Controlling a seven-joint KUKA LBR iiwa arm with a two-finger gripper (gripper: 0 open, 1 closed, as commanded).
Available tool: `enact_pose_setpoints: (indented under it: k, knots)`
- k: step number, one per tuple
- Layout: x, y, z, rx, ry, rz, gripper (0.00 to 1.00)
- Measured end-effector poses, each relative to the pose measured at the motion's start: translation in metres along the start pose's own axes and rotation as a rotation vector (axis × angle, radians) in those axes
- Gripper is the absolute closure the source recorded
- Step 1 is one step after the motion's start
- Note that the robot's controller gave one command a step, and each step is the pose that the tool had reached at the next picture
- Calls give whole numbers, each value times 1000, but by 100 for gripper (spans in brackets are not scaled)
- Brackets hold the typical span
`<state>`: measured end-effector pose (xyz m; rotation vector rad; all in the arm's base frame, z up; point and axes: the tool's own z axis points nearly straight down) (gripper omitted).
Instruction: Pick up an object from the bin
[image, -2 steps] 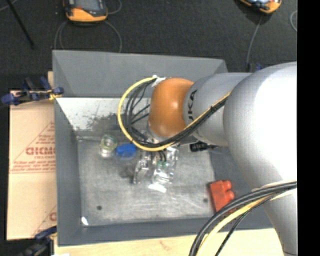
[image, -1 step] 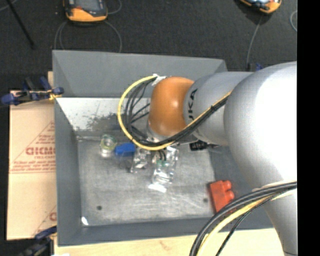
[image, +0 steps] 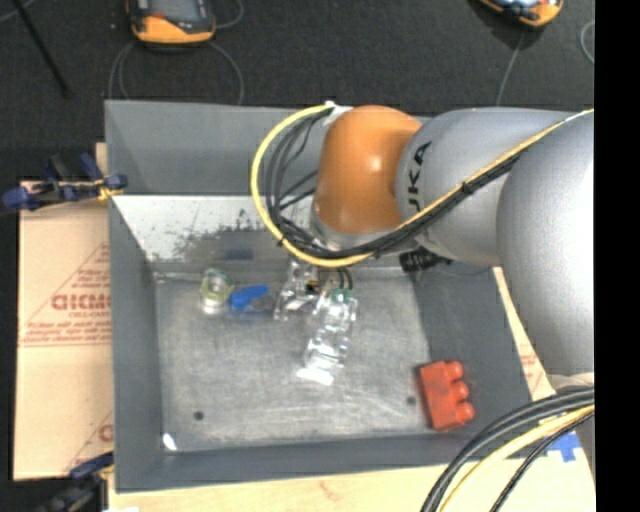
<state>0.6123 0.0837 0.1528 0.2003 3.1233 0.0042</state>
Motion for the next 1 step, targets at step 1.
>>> enact_pose_setpoints:
  k: [1]
  knots:
    - [-1, -5, -74, 1, -1, -24, 100]
